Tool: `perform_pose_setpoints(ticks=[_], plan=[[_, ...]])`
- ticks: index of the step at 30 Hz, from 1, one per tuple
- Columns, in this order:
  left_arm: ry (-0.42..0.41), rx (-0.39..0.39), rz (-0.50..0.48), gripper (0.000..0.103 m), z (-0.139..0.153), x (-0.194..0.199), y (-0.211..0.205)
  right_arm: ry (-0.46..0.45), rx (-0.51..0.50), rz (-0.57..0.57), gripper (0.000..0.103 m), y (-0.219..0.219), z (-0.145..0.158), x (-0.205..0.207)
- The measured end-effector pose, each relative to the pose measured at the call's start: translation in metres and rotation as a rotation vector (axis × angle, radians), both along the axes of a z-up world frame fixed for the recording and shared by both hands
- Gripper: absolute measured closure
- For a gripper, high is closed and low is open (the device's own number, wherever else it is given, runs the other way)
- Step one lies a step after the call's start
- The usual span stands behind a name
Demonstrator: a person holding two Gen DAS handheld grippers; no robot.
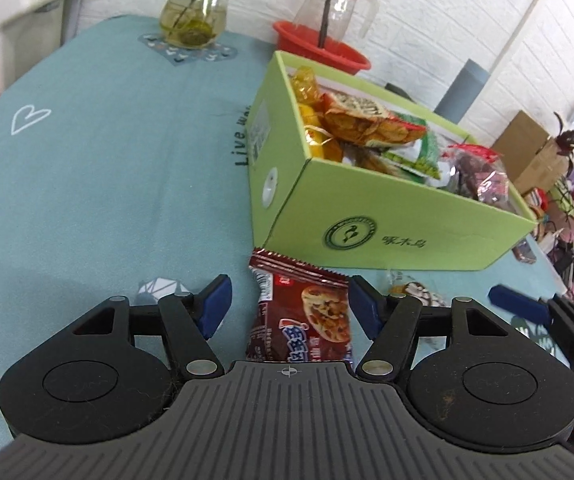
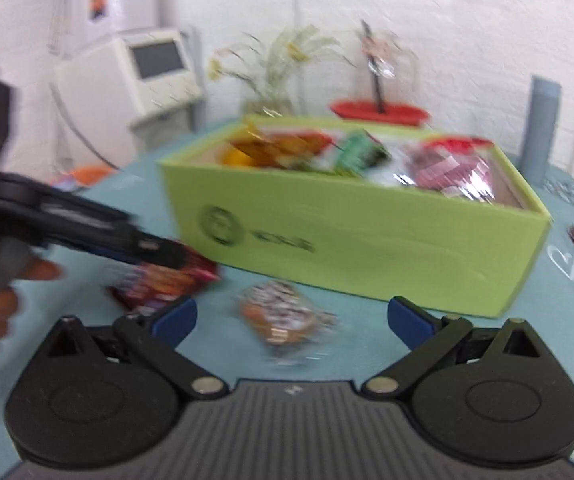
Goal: Organize snacks
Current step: 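Grasp the brown cookie packet with the left gripper, then place the brown cookie packet into the green box and open the left gripper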
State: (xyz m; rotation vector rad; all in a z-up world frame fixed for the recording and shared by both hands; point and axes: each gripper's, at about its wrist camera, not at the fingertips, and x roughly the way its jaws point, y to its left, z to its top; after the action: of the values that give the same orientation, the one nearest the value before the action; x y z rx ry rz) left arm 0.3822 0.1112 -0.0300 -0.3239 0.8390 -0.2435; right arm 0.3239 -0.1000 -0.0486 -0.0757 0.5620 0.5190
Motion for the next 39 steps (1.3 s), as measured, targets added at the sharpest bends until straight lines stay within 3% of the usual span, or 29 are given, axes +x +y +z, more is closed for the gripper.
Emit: perform_pose_setpoints(ticks=[4,8,9,10,11,12,14,20,24,28,32,35,39], plan=[[-0.007,0.006,-0.054,0.052,0.008,-0.001,-0.001,0.044,0.001,0.161,0.003,0.043,-0.005,-0.005],[0.005,0.031,-0.131,0.051,0.002,-0.004,0.000,0.099,-0.053,0.135,0.004,0.066,-0.025,0.022],[0.009,0.037,-0.142,0.054,-0.002,-0.003,-0.001,0.112,-0.053,0.133,0.008,0.070,-0.029,0.028],[0.019,0.041,-0.153,0.063,-0.005,-0.002,-0.002,0.123,-0.052,0.139,0.027,0.074,-0.033,0.032],[0.042,0.041,-0.168,0.071,-0.010,-0.001,-0.004,0.095,-0.066,0.136,0.037,0.078,-0.033,0.031],[0.027,0.055,-0.163,0.076,-0.011,-0.005,-0.006,0.100,-0.073,0.141,0.040,0.080,-0.032,0.030],[0.014,0.083,-0.164,0.078,-0.009,-0.018,-0.010,0.112,-0.065,0.147,0.041,0.077,-0.029,0.020],[0.008,-0.019,-0.126,0.078,0.003,-0.074,-0.015,0.076,-0.013,0.134,0.038,0.059,-0.015,-0.037],[-0.083,-0.021,-0.136,0.077,0.044,-0.081,-0.033,-0.032,-0.033,0.115,0.035,0.048,0.019,-0.050],[-0.207,-0.005,-0.142,0.076,0.099,-0.051,-0.048,-0.148,-0.046,0.106,0.035,0.037,0.069,-0.013],[-0.243,0.029,-0.130,0.075,0.125,0.009,-0.058,-0.151,-0.048,0.101,0.035,0.034,0.094,0.054],[-0.213,0.043,-0.122,0.075,0.116,0.055,-0.059,-0.096,-0.054,0.107,0.035,0.036,0.088,0.103],[-0.109,0.054,-0.104,0.076,0.071,0.104,-0.056,0.010,-0.067,0.121,0.035,0.039,0.055,0.146]])
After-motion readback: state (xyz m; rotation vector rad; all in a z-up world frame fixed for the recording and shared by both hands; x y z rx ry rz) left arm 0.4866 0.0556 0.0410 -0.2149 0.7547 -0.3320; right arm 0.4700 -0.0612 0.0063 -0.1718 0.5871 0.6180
